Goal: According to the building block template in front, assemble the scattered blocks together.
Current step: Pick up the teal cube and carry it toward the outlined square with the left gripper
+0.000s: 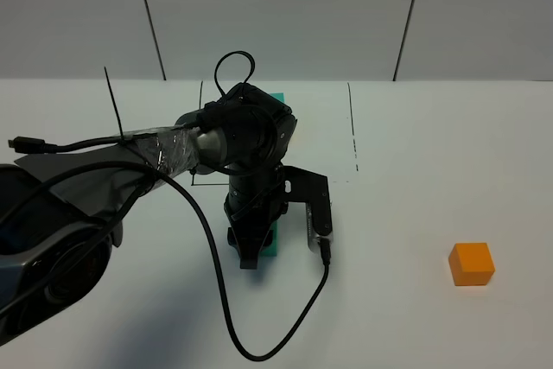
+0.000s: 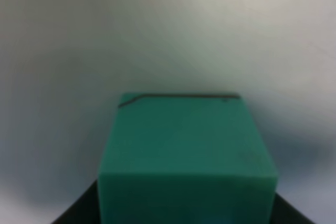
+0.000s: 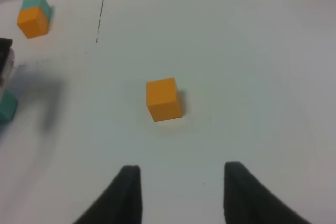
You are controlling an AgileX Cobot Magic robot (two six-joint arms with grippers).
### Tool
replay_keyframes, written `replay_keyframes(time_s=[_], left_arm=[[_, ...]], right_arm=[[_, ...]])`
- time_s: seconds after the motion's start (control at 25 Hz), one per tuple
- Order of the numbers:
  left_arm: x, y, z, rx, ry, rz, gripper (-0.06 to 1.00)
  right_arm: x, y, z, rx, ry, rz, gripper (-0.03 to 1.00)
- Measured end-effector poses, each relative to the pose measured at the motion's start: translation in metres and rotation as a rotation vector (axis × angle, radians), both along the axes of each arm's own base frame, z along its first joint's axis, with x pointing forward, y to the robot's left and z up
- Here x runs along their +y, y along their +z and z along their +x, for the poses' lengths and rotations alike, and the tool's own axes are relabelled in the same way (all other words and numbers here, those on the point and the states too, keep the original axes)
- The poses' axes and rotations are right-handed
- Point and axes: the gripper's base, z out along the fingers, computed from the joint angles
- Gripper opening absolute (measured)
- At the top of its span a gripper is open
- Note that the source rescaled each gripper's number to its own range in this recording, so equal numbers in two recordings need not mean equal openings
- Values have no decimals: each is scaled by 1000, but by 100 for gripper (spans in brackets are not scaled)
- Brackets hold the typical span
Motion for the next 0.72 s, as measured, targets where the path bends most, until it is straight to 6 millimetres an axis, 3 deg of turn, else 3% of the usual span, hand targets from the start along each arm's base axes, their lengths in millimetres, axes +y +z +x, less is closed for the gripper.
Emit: replay_keyframes(time_s=[0.72], left_arm=[[-1, 0, 1, -10, 1, -7, 0]], right_arm=[[0, 0, 0, 0, 0, 0, 0]])
